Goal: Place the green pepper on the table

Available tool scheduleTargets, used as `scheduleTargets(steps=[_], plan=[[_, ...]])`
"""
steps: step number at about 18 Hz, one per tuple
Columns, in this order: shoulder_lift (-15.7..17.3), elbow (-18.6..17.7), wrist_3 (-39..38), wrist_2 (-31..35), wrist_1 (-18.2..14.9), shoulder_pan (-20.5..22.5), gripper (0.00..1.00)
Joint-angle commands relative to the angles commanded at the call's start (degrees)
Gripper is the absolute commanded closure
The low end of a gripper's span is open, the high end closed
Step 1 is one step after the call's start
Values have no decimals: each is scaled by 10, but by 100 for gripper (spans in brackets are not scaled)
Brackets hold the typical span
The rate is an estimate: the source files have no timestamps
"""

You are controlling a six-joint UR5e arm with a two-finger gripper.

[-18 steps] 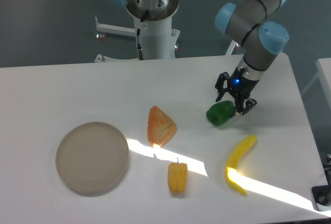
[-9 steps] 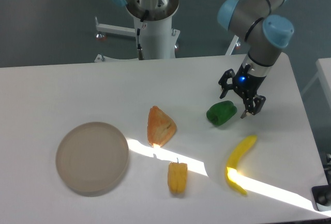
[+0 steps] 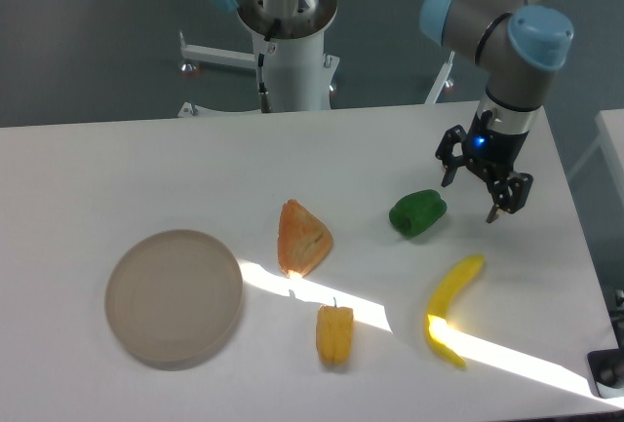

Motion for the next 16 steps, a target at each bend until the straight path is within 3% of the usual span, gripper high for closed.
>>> scheduleTargets(steps=[4,16], plan=[[-40,65,-36,94,-4,-59,0],[-143,180,-103,110,-3,-100,0]])
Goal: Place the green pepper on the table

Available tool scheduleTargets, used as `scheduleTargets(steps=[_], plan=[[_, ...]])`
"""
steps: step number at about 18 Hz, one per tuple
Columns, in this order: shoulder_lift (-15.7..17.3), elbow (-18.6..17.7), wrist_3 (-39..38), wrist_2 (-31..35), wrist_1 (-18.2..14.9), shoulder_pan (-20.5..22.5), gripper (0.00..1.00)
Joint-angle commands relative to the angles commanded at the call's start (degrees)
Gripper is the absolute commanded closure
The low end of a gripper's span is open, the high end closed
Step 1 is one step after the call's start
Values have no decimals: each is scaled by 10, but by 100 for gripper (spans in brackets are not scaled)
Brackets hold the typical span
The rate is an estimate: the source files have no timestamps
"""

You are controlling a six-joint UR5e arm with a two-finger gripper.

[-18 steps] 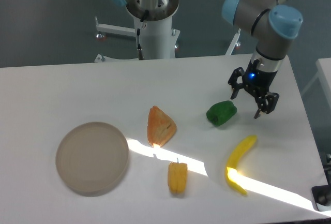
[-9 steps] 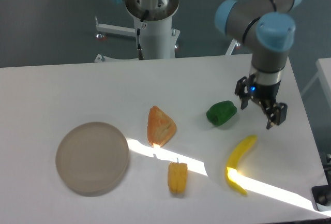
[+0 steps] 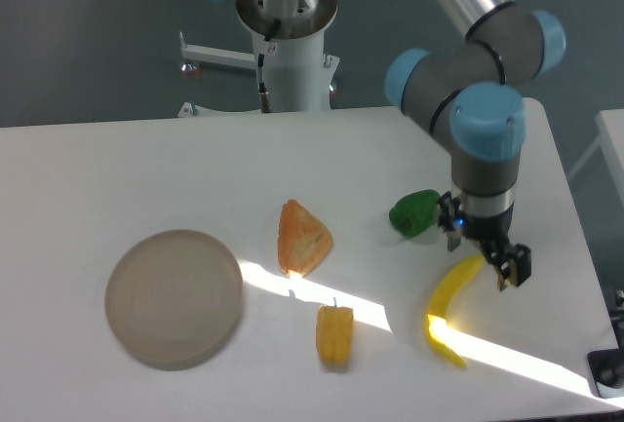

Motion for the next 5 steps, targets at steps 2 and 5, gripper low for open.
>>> scheduleTargets(steps=[2,5], plan=[[-8,7,-9,1,0,-9,0],[-11,14,-14,1,1,-11,0]])
